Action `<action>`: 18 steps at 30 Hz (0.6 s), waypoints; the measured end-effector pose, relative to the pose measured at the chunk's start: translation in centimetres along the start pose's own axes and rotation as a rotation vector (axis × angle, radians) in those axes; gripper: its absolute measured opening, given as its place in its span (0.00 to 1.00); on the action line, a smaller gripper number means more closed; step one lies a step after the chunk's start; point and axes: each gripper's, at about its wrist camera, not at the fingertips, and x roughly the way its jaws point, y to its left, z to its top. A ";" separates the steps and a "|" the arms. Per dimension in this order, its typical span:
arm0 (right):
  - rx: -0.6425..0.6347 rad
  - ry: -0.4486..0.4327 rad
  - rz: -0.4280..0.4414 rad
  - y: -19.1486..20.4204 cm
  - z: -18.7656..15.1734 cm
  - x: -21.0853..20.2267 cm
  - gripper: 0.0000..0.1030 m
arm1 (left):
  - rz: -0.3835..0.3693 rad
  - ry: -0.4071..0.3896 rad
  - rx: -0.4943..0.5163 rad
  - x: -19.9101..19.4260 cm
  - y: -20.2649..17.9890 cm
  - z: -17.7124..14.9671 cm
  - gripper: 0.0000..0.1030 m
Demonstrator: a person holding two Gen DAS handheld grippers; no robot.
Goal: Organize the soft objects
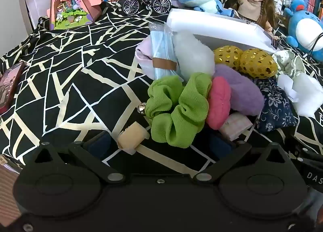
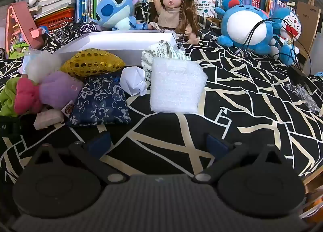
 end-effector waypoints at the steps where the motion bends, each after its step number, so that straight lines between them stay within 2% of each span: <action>1: 0.000 -0.001 0.000 0.0 0.0 0.0 1.00 | -0.001 0.002 0.000 0.0 0.0 0.0 1.00; 9: 0.000 0.005 0.000 0.0 0.0 0.0 1.00 | -0.002 -0.018 0.004 -0.5 0.1 -0.6 1.00; 10: 0.000 0.005 0.000 0.0 0.0 0.0 1.00 | 0.001 0.009 0.001 0.0 0.0 0.0 1.00; 18: 0.000 0.006 0.000 0.0 0.0 0.0 1.00 | 0.002 0.012 0.001 0.0 0.0 0.0 1.00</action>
